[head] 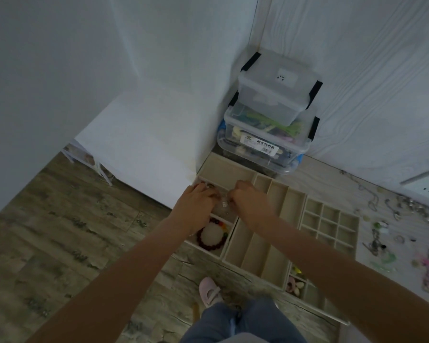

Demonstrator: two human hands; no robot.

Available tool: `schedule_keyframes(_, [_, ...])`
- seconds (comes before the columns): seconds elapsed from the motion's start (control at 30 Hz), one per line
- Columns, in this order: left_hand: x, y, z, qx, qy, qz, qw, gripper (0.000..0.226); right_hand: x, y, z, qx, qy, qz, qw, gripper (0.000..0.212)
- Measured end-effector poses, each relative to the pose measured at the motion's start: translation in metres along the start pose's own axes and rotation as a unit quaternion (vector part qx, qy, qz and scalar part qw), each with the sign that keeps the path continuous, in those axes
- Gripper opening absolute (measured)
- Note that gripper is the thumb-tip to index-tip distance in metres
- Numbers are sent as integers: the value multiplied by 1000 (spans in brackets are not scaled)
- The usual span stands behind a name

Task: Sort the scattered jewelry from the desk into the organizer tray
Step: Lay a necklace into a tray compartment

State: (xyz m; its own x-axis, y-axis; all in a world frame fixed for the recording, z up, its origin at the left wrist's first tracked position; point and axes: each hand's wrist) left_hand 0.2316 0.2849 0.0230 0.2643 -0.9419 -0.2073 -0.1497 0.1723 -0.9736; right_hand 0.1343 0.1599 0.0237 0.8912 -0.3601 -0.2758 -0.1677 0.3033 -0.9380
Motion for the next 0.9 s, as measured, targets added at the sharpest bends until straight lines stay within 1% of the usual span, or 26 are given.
schedule_keyframes(0.07, [1,5,1,10,-20,12,1000,47,1,4,2,-14,6,4,1000,23])
schedule_keyframes(0.17, [2,4,2,22,-30,15,999,44,2,5,5,-2,16,20,1000,19])
schedule_keyframes(0.3, [1,4,2,18,-18,17,1000,46,5,5,10,3,21,34,999,21])
schedule_keyframes(0.37, [2,2,1,12,-5,7,1000,48,6,6,12,-9,20,31,999,25])
schedule_keyframes(0.5, [4,4,0,28,6,15,999,50,6,6,13,-41,1,20,999,29])
schedule_keyframes(0.6, [4,5,-2,44,26,-16,999,47,4,6,10,-48,-10,33,998,26])
schedule_keyframes(0.67, [4,4,0,60,34,-24,997,48,4,6,8,-36,-4,29,999,23])
schedule_keyframes(0.8, [5,6,-1,60,38,-56,996,54,2,2,3,5,31,-5,999,26])
schedule_keyframes(0.9, [7,8,-1,34,34,-64,997,57,1,0,0,34,58,-16,998,26])
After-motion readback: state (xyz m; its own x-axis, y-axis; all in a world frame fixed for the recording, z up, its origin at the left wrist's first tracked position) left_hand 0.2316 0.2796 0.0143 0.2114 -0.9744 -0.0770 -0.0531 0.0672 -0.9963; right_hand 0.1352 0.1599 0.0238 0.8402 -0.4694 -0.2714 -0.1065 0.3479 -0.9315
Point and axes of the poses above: each hand's wrist, its own x-axis towards the middle knuckle, its own y-axis out of the palm, z = x × y, and after that the axes turned 5 degrees about x, right-handed
